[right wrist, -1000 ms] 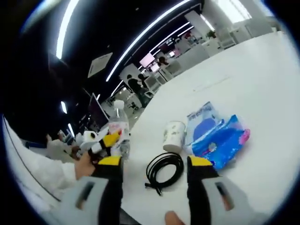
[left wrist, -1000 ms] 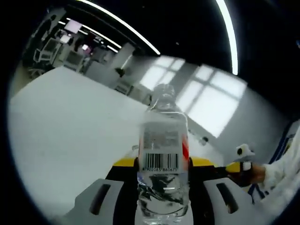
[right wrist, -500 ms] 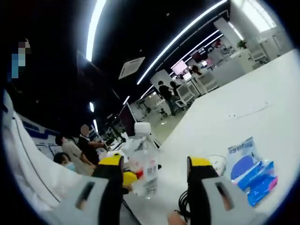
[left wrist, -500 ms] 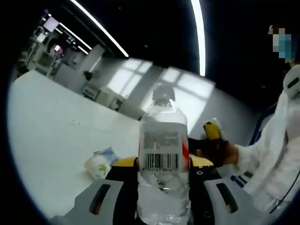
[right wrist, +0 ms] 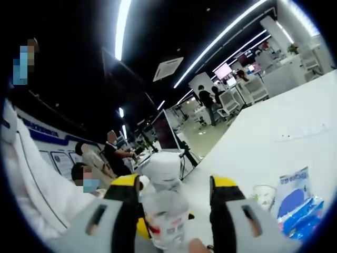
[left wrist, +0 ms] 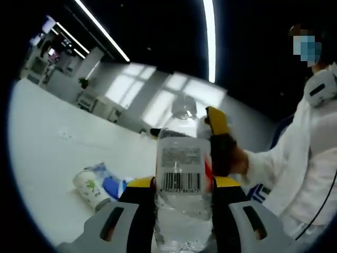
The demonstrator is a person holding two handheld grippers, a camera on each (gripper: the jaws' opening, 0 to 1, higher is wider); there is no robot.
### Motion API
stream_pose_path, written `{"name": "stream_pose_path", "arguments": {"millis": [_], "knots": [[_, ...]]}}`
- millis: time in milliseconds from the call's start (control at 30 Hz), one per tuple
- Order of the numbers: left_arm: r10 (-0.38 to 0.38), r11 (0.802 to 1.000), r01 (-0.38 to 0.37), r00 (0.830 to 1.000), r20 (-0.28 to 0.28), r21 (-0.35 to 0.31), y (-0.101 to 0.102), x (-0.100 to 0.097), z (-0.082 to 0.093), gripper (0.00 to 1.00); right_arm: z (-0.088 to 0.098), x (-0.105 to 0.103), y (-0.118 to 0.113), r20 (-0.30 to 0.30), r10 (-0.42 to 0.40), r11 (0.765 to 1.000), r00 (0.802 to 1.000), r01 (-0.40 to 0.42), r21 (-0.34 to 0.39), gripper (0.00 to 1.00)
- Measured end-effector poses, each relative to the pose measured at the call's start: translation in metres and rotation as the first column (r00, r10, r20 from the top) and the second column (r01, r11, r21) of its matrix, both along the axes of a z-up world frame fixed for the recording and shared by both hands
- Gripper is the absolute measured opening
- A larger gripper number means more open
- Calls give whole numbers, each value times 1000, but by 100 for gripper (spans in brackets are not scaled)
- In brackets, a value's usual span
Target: Arrange the tabletop items into an orderly group along one side of the table until the central work area is clear of visible clutter.
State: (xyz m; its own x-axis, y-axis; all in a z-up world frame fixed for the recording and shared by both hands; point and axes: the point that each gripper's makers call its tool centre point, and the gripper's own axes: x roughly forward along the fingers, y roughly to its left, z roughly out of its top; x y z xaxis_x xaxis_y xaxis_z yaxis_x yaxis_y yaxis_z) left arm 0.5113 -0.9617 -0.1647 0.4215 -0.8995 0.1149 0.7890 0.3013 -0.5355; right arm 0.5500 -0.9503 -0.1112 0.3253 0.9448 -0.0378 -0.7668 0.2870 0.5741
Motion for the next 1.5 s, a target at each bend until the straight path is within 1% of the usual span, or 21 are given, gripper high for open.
{"name": "stream_pose_path", "arguments": {"millis": [133, 267, 300, 500, 567, 700, 800, 833, 933, 1033, 1067, 1100, 1200, 1233, 1267, 1300, 1333, 1367, 1400, 1433, 1500], "knots": [[-8, 1000, 8, 1000, 7, -11, -3, -6, 7, 37, 5, -7, 3, 10, 19, 999, 1000, -19, 44, 40], [9, 1000, -9, 1000, 0, -8, -3, -9, 7, 37, 13, -16, 6, 24, 55, 994, 998, -57, 92, 29], [8, 1000, -8, 1000, 1, -5, -2, -11, 7, 37, 14, -17, 7, 24, 57, 994, 998, -59, 92, 29], [10, 999, -9, 1000, -15, 36, 0, -21, 3, 37, 14, -27, 13, 31, 81, 994, 996, -84, 72, 26], [16, 998, -15, 1000, -16, 63, -1, -23, 0, 37, 14, -31, 14, 73, 88, 995, 993, -91, 44, 25], [51, 991, -48, 999, -19, 126, -4, -20, -7, 38, 11, -29, 13, 98, 68, 998, 993, -69, 5, 23], [64, 989, -60, 997, -31, 138, -7, -21, -7, 39, 14, -29, 14, 117, 70, 998, 991, -69, -13, 22], [87, 982, -84, 996, -10, 166, -6, -19, -8, 39, 16, -30, 14, 137, 77, 997, 988, -74, -23, 22], [124, 973, -124, 992, 9, 194, -1, -15, -8, 38, 19, -30, 16, 170, 69, 997, 983, -64, -34, 21], [193, 944, -192, 981, 23, 269, 10, -8, -16, 39, 16, -27, 17, 190, 48, 998, 981, -39, -51, 20], [210, 937, -208, 977, 22, 280, 13, -6, -17, 39, 15, -27, 17, 192, 44, 998, 980, -35, -52, 20], [230, 930, -224, 973, 16, 291, 16, -4, -19, 40, 13, -25, 18, 193, 31, 999, 981, -22, -49, 20], [254, 924, -243, 967, 2, 295, 22, -2, -20, 42, 12, -25, 20, 189, 29, 999, 982, -24, -29, 19], [283, 916, -269, 959, -3, 296, 26, -1, -21, 45, 12, -26, 21, 202, 40, 999, 979, -35, -31, 19], [300, 911, -289, 954, 7, 296, 28, 0, -20, 53, 8, -24, 21, 207, 39, 998, 977, -30, -49, 19], [329, 898, -320, 944, 23, 301, 32, 3, -19, 61, 7, -24, 22, 208, 43, 998, 977, -32, -58, 19], [362, 874, -359, 931, 55, 327, 38, 5, -20, 69, 4, -23, 23, 219, 45, 997, 975, -30, -69, 19], [373, 862, -373, 925, 70, 342, 41, 6, -21, 78, 3, -22, 23, 220, 45, 997, 974, -30, -72, 19], [391, 846, -395, 916, 85, 359, 45, 6, -22, 82, 2, -20, 23, 223, 41, 997, 974, -25, -75, 19], [399, 834, -402, 913, 90, 379, 48, 5, -25, 86, 1, -18, 23, 223, 36, 997, 974, -20, -75, 19], [414, 799, -422, 902, 117, 428, 55, 4, -30, 94, -2, -11, 22, 219, 23, 997, 976, -6, -78, 19]]}}
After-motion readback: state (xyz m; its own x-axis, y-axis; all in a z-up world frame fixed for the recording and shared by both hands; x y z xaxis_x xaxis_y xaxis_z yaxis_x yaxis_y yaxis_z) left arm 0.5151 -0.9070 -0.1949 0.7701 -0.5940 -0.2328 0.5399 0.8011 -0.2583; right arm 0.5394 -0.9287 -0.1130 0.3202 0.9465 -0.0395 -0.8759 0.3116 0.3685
